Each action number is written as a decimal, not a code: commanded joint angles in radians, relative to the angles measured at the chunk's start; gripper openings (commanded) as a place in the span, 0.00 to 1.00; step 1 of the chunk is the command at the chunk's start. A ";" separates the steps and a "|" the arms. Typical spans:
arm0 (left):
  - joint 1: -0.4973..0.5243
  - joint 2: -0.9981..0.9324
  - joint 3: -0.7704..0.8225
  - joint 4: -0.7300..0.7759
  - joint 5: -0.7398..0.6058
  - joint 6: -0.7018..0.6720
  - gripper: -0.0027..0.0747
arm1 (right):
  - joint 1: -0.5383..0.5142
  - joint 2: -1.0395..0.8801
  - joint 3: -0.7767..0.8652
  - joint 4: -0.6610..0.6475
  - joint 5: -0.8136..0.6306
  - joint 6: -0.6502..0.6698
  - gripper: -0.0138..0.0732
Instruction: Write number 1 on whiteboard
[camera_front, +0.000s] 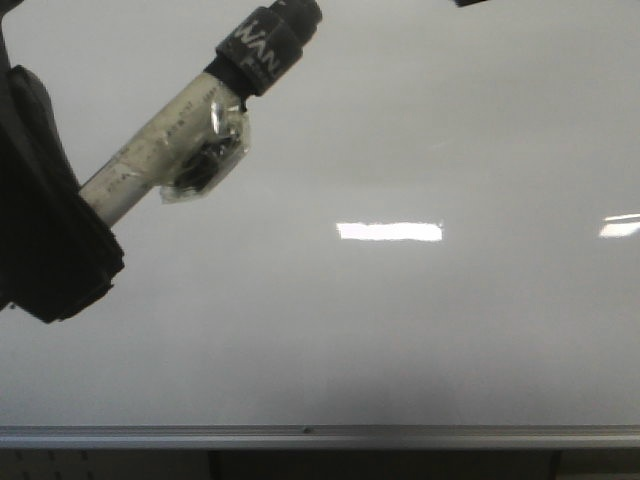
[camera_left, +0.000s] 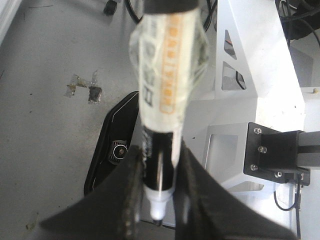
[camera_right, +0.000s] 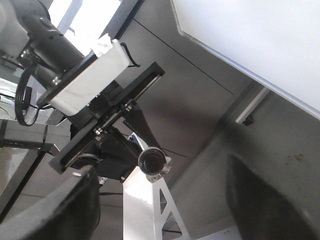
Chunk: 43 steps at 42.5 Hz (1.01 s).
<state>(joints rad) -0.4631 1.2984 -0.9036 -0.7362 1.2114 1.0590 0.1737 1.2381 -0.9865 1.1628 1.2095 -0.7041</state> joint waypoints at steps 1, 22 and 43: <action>-0.007 -0.028 -0.030 -0.063 0.063 0.008 0.01 | 0.040 0.025 -0.051 0.083 0.030 -0.021 0.80; -0.007 -0.028 -0.030 -0.069 0.063 0.008 0.01 | 0.281 0.207 -0.098 0.098 -0.036 -0.023 0.80; -0.007 -0.028 -0.030 -0.069 0.063 0.008 0.01 | 0.286 0.210 -0.098 0.098 0.051 -0.023 0.22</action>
<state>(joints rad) -0.4631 1.2945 -0.9036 -0.7444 1.2219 1.0674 0.4595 1.4781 -1.0516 1.1761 1.1781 -0.7100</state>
